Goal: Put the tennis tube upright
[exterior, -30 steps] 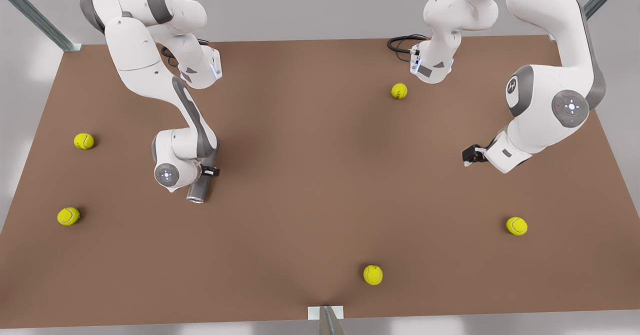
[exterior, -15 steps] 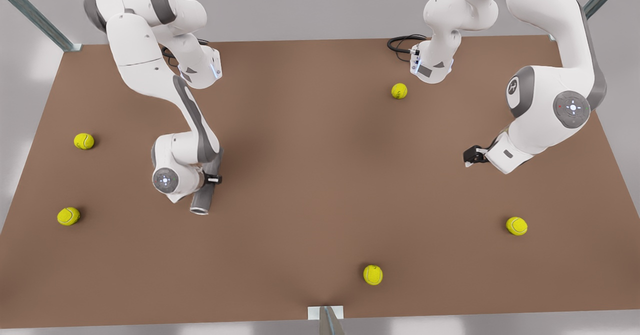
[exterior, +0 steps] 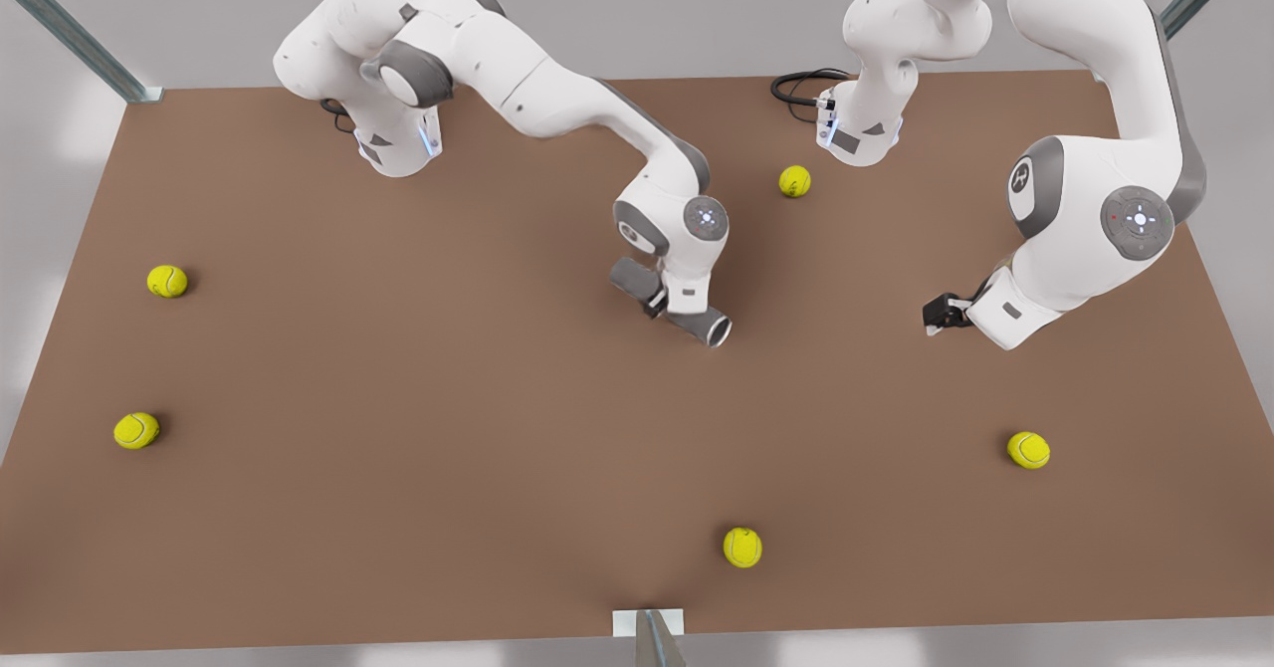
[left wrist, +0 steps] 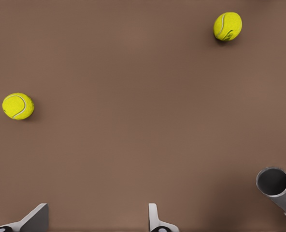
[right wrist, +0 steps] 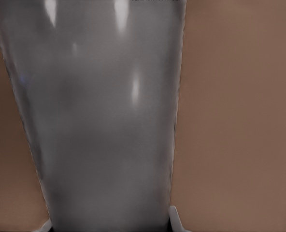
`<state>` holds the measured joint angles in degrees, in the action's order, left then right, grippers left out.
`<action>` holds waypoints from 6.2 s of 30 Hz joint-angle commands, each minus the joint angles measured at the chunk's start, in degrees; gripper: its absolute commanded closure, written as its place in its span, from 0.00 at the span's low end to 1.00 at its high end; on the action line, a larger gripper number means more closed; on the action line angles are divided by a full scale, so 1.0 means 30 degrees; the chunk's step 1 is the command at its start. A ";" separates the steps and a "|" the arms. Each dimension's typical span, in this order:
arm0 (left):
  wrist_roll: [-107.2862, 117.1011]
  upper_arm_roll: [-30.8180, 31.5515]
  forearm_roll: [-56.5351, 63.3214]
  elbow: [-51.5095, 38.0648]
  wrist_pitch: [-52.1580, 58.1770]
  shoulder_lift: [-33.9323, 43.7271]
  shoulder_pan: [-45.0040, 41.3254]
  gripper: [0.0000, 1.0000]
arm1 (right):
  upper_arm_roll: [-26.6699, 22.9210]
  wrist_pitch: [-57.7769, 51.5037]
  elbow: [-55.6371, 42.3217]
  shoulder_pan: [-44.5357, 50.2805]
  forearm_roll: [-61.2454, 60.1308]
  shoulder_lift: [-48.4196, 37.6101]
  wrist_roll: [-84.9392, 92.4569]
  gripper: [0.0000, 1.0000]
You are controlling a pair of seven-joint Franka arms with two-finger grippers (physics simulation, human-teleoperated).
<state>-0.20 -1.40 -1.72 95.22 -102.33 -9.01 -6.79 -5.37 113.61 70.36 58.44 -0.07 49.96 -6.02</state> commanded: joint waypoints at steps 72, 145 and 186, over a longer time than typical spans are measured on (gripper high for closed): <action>-1.5401 0.5419 -1.7797 0.9101 -0.6379 -0.6839 0.0154 0.00 | -0.0377 -1.2411 -0.4439 -1.8132 -0.4138 -0.7542 -0.3413 0.00; -1.0450 0.3047 -1.3053 0.5409 -0.0138 -0.3355 0.0887 0.79 | -0.0289 -1.2704 -0.4380 -1.7488 -0.4753 -0.7512 -0.5258 0.00; -0.0518 0.0351 -0.1040 0.1806 -0.2248 -0.1858 0.1414 0.00 | -0.0289 -1.2704 -0.4380 -1.7488 -0.4841 -0.7512 -0.5258 0.00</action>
<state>-10.17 -0.45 -6.79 100.66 -108.88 -14.65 -2.59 -6.23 75.51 57.25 5.99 -14.54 27.51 -21.76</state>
